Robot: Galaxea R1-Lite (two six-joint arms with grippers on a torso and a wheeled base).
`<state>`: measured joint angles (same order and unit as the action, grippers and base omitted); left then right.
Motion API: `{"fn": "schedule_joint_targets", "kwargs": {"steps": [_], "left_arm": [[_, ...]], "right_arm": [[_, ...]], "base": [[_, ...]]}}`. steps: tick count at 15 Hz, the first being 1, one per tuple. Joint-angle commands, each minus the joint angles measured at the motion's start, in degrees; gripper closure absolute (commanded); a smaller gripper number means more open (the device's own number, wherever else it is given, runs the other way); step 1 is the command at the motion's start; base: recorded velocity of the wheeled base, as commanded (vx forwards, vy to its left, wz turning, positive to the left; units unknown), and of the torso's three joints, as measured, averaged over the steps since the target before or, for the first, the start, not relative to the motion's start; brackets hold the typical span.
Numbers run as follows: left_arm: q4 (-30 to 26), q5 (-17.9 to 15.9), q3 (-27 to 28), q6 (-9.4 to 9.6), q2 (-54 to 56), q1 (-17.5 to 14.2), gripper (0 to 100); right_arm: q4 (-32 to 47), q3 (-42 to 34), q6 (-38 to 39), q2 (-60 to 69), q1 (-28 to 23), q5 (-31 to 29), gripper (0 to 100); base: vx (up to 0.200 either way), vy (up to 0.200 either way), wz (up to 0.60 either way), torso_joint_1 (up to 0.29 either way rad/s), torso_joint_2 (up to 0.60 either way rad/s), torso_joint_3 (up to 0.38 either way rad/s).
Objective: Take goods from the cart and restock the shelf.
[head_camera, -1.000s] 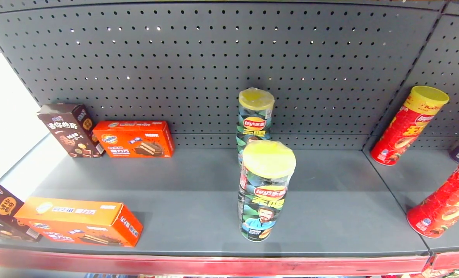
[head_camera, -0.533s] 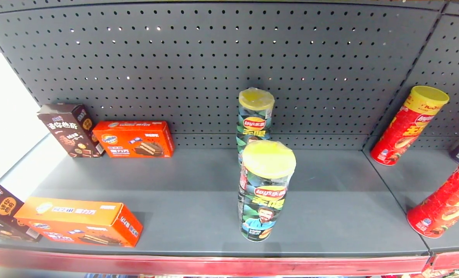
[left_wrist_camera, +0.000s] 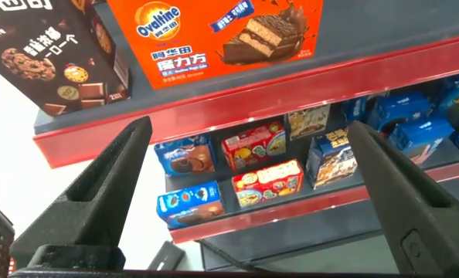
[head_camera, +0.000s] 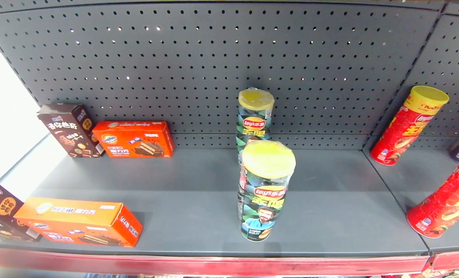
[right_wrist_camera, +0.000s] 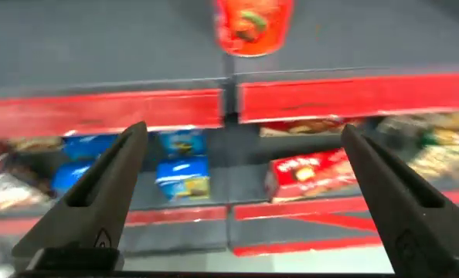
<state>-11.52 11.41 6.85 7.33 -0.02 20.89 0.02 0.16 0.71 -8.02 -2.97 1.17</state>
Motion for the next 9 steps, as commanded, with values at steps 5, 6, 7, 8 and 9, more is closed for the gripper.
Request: {"fn": "schedule_joint_targets", "kwargs": {"steps": [5, 6, 7, 8, 9], "left_arm": [[0.0, 0.4, 0.0, 0.32, 0.0, -0.1, 0], [0.0, 0.5, 0.1, 0.23, 0.0, -0.8, 0], [-0.1, 1.9, 0.1, 0.23, -2.7, -4.2, 0], [0.0, 3.7, 0.1, 0.67, -5.6, -6.6, 0], [0.0, 4.0, 0.1, 1.29, -7.4, -8.9, 0]], "right_arm": [[0.0, -0.2, 0.3, 7.9, 3.1, -1.3, 0], [0.1, -0.1, -0.2, 7.9, 3.0, -1.3, 0], [0.0, -0.2, -0.3, 7.9, 3.0, -1.3, 0], [0.0, -0.2, -0.3, 7.9, 3.0, -1.3, 0], [0.0, -0.2, -0.3, 7.9, 3.0, -1.3, 0]], "base": [[0.000, 0.000, 0.00, 0.000, 0.00, 0.000], [0.000, 0.000, 0.00, 0.000, 0.00, 0.000], [0.000, 0.000, 0.00, 0.000, 0.00, 0.000], [0.000, 0.000, 0.00, 0.000, 0.00, 0.000], [0.000, 0.000, 0.00, 0.000, 0.00, 0.000]]}}
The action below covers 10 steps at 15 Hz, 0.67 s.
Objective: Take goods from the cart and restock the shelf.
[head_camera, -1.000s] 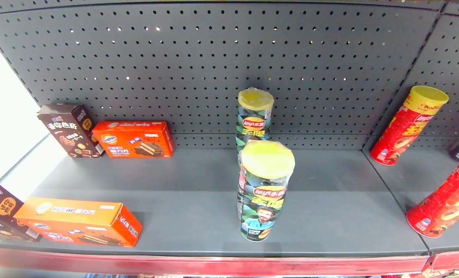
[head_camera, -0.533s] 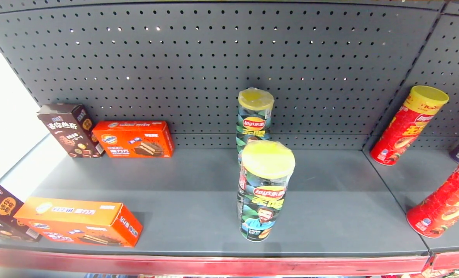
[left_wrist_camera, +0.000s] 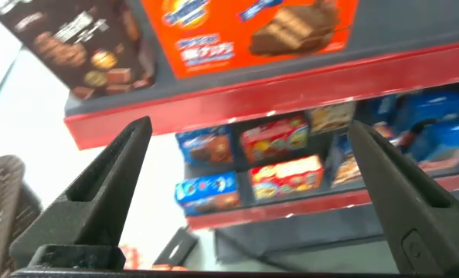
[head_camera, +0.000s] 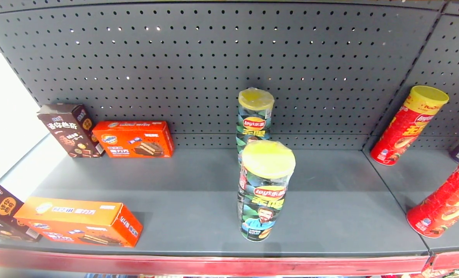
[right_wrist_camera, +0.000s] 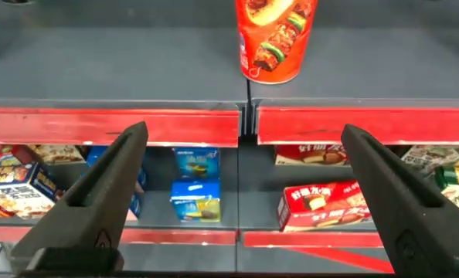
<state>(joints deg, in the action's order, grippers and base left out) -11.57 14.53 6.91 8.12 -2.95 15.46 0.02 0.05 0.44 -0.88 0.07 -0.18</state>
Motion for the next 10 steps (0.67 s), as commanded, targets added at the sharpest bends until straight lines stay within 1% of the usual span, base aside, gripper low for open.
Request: {"fn": "schedule_joint_targets", "kwargs": {"steps": [1, 3, 4, 5, 6, 7, 8, 9, 10], "left_arm": [[0.1, 0.8, 0.0, 0.76, -5.0, -7.6, 0], [0.0, 0.8, 0.0, 0.58, -4.7, -16.2, 0], [0.1, 0.0, -0.1, -0.03, -3.4, -22.6, 0], [0.2, -0.9, -0.4, -2.67, -3.0, -22.1, 0], [0.2, -0.9, -0.4, -2.67, -3.0, -22.1, 0], [0.6, -3.6, -0.7, -6.71, -3.0, -22.0, 0], [0.5, -7.1, -0.6, -6.89, -3.0, -22.0, 0], [1.0, -16.6, -0.7, -5.75, -3.0, -21.9, 0], [3.0, -22.4, -1.5, -4.08, -3.0, -21.9, 0]], "right_arm": [[0.0, 0.0, 0.0, 0.9, -0.1, 0.0, 0], [0.0, 0.0, 0.0, 0.9, -0.1, 0.0, 0], [0.0, 0.0, 0.0, 0.9, -0.1, 0.0, 0], [0.0, 0.0, 0.0, 0.8, -0.1, 0.0, 0], [0.0, 0.0, 0.0, 0.8, -0.1, 0.0, 0], [0.0, 0.0, 0.0, 0.9, -0.1, 0.0, 0], [0.0, 0.0, 0.0, 0.9, -0.1, 0.0, 0], [0.0, 0.0, 0.0, 0.9, -0.1, 0.0, 0], [0.0, 0.0, 0.0, 0.8, -0.1, 0.0, 0]], "base": [[0.000, 0.000, 0.00, 0.000, 0.00, 0.000], [0.000, 0.000, 0.00, 0.000, 0.00, 0.000], [0.000, 0.000, 0.00, 0.000, 0.00, 0.000], [0.000, 0.000, 0.00, 0.000, 0.00, 0.000], [0.000, 0.000, 0.00, 0.000, 0.00, 0.000], [0.000, 0.000, 0.00, 0.000, 0.00, 0.000], [0.000, 0.000, 0.00, 0.000, 0.00, 0.000], [0.000, 0.000, 0.00, 0.000, 0.00, 0.000], [0.000, 0.000, 0.00, 0.000, 0.00, 0.000]]}}
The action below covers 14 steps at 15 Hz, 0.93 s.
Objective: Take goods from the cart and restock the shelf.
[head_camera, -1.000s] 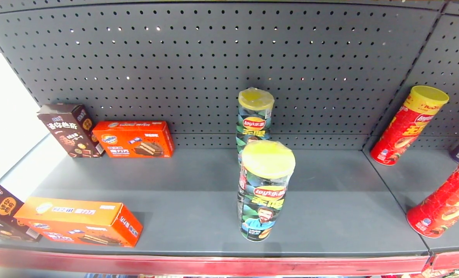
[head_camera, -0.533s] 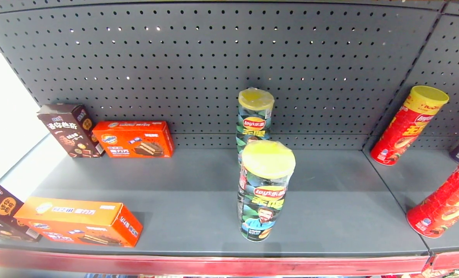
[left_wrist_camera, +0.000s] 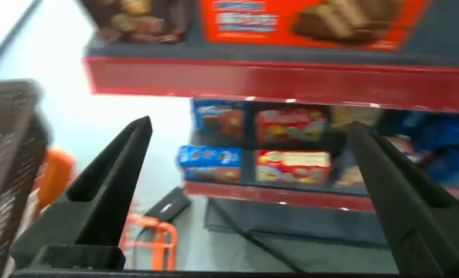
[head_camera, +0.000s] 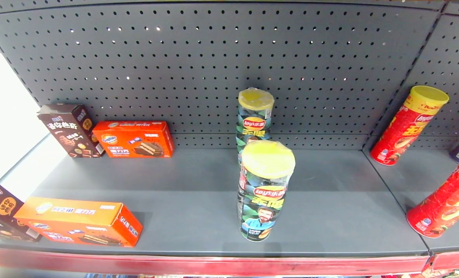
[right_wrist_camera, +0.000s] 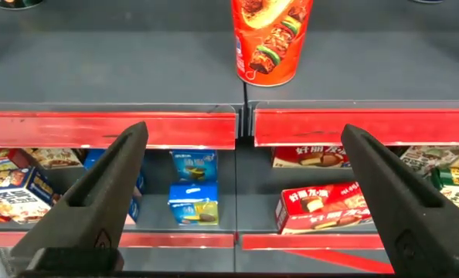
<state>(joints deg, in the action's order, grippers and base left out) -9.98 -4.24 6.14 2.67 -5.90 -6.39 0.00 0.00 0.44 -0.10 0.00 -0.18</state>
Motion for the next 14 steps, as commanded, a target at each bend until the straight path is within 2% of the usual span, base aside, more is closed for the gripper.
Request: {"fn": "schedule_joint_targets", "kwargs": {"steps": [1, 2, 3, 4, 5, 7, 8, 9, 10, 11, 12, 13, 14], "left_arm": [[2.5, -5.7, -1.4, 1.72, -0.1, 0.7, 0], [3.6, -6.8, -1.7, 1.64, 1.1, 6.2, 0], [3.7, -4.5, -1.9, 1.90, 2.9, 8.1, 0], [4.0, 0.6, -2.0, 1.72, 2.9, 8.0, 0], [4.2, 7.6, -2.2, 1.72, 4.1, 6.7, 0], [6.2, 12.6, -3.3, 1.90, 5.9, 6.1, 0], [10.9, 14.1, -5.2, 2.08, 5.9, 6.1, 0], [13.6, 11.3, -6.1, 3.39, 5.9, 6.1, 0], [12.2, 1.2, -6.1, 5.06, 5.9, 6.1, 0], [8.9, -6.0, -6.1, 6.03, 5.9, 6.1, 0], [10.0, -4.3, -6.1, 6.30, 5.9, 6.2, 0], [10.0, -4.0, -6.1, 5.59, 5.9, 6.2, 0], [10.0, -2.3, -6.1, 5.15, 5.9, 6.1, 0]], "right_arm": [[0.0, 0.0, 0.0, 0.1, 0.0, 0.0, 0], [0.0, 0.0, 0.0, 0.1, 0.0, 0.0, 0], [0.0, 0.0, 0.0, 0.1, 0.0, 0.0, 0], [0.0, 0.0, 0.0, 0.0, 0.0, 0.0, 0], [0.0, 0.0, 0.0, 0.0, 0.0, 0.0, 0], [0.0, 0.0, 0.0, 0.1, 0.0, 0.0, 0], [0.0, 0.0, 0.0, 0.1, 0.0, 0.0, 0], [0.0, 0.0, 0.0, 0.1, 0.0, 0.0, 0], [0.0, 0.0, 0.0, 0.1, 0.0, 0.0, 0], [0.0, 0.0, 0.0, 0.1, 0.0, 0.0, 0], [0.0, 0.0, 0.0, 0.1, 0.0, 0.0, 0], [0.0, 0.0, 0.0, 0.1, 0.0, 0.0, 0], [0.0, 0.0, 0.0, 0.1, 0.0, 0.0, 0]], "base": [[0.000, 0.000, 0.00, 0.000, 0.00, 0.000], [0.000, 0.000, 0.00, 0.000, 0.00, 0.000], [0.000, 0.000, 0.00, 0.000, 0.00, 0.000], [0.000, 0.000, 0.00, 0.000, 0.00, 0.000], [0.000, 0.000, 0.00, 0.000, 0.00, 0.000], [0.000, 0.000, 0.00, 0.000, 0.00, 0.000], [0.000, 0.000, 0.00, 0.000, 0.00, 0.000], [0.000, 0.000, 0.00, 0.000, 0.00, 0.000], [0.000, 0.000, 0.00, 0.000, 0.00, 0.000], [0.000, 0.000, 0.00, 0.000, 0.00, 0.000], [0.000, 0.000, 0.00, 0.000, 0.00, 0.000], [0.000, 0.000, 0.00, 0.000, 0.00, 0.000], [0.000, 0.000, 0.00, 0.000, 0.00, 0.000]]}}
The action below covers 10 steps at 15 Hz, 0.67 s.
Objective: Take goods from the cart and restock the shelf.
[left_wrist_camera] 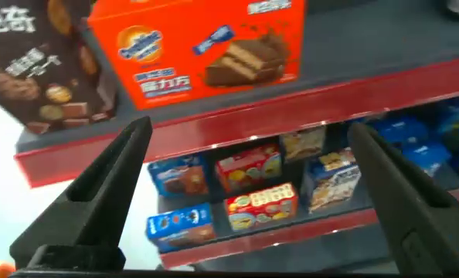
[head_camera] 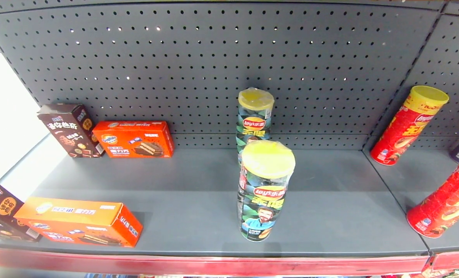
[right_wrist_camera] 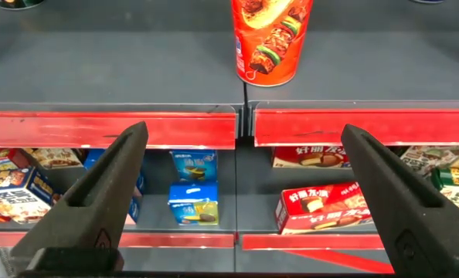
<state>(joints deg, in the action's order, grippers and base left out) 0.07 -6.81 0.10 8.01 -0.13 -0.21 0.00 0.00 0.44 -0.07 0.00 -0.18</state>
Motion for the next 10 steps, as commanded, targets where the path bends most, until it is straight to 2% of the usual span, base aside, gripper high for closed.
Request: {"fn": "schedule_joint_targets", "kwargs": {"steps": [1, 2, 3, 5, 6, 7, 8, 10], "left_arm": [[0.1, 3.2, -0.1, -0.10, 0.1, -0.1, 0], [0.2, 7.3, -0.1, -0.98, 0.1, -0.1, 0], [0.1, 7.7, -0.1, -2.12, 0.1, -0.1, 0], [-0.1, 7.0, -0.1, -2.56, 0.1, 0.1, 0], [-0.2, 5.5, -0.1, -3.61, 0.1, 0.2, 0], [-0.1, 4.4, -0.1, -5.99, 0.1, 0.2, 0], [-0.1, 4.4, -0.1, -6.78, 0.1, 0.2, 0], [-0.1, 4.2, -0.1, -6.69, 0.1, 0.2, 0]], "right_arm": [[0.0, 0.0, 0.0, 0.1, 0.0, 0.0, 0], [0.0, 0.0, 0.0, 0.1, 0.0, 0.0, 0], [0.0, 0.0, 0.0, 0.1, 0.0, 0.0, 0], [0.0, 0.0, 0.0, 0.0, 0.0, 0.0, 0], [0.0, 0.0, 0.0, 0.0, 0.0, 0.0, 0], [0.0, 0.0, 0.0, 0.1, 0.0, 0.0, 0], [0.0, 0.0, 0.0, 0.0, 0.0, 0.0, 0], [0.0, 0.0, 0.0, 0.1, 0.0, 0.0, 0]], "base": [[0.000, 0.000, 0.00, 0.000, 0.00, 0.000], [0.000, 0.000, 0.00, 0.000, 0.00, 0.000], [0.000, 0.000, 0.00, 0.000, 0.00, 0.000], [0.000, 0.000, 0.00, 0.000, 0.00, 0.000], [0.000, 0.000, 0.00, 0.000, 0.00, 0.000], [0.000, 0.000, 0.00, 0.000, 0.00, 0.000], [0.000, 0.000, 0.00, 0.000, 0.00, 0.000], [0.000, 0.000, 0.00, 0.000, 0.00, 0.000]]}}
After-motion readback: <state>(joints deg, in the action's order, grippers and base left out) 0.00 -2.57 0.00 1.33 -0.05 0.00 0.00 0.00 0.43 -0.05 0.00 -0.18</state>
